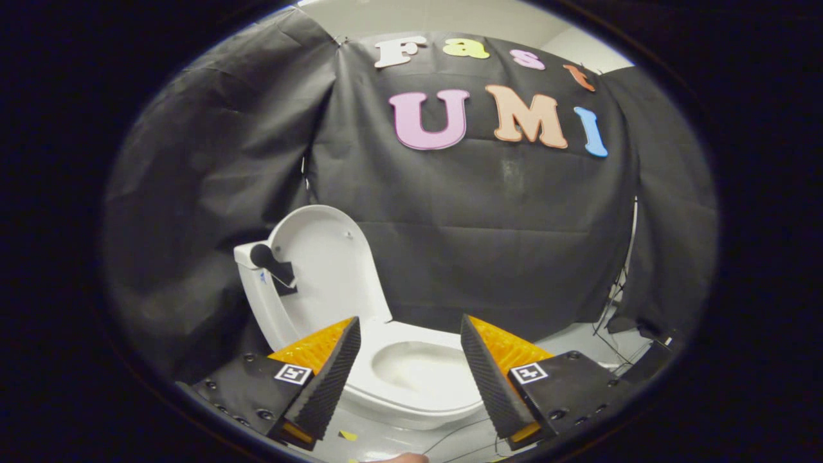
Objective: Open the toilet lid.
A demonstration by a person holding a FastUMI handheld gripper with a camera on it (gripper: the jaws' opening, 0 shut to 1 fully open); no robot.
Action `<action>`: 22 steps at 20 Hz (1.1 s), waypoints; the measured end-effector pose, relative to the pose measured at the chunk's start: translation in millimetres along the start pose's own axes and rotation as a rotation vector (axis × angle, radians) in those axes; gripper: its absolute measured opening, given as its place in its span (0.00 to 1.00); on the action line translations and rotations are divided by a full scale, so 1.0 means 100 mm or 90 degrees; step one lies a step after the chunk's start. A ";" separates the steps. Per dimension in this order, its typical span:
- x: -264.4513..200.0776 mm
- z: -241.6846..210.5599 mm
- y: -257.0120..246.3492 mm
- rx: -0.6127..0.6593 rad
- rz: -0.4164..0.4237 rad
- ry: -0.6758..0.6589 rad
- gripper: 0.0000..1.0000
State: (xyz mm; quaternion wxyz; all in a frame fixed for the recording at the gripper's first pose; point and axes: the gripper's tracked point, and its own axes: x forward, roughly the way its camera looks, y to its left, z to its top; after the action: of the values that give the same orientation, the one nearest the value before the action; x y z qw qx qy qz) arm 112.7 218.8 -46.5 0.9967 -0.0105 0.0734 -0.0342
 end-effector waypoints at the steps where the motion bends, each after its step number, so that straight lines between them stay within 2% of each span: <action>1: 0.02 -0.02 -0.08 0.005 -0.007 0.000 0.96; 7: 0.15 -0.10 -0.29 0.001 0.001 0.006 0.96; 12: 0.11 -0.08 -0.40 0.025 -0.029 0.011 0.96; 15: 0.11 0.05 -0.26 0.048 -0.022 -0.023 0.96; 18: 0.13 0.00 -0.12 0.033 -0.004 -0.012 0.96; 22: 0.11 -0.09 -0.07 0.033 -0.006 0.002 0.96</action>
State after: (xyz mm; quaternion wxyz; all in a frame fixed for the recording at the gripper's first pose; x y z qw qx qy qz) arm 121.6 210.4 -57.3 0.9963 0.0150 0.0743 -0.0409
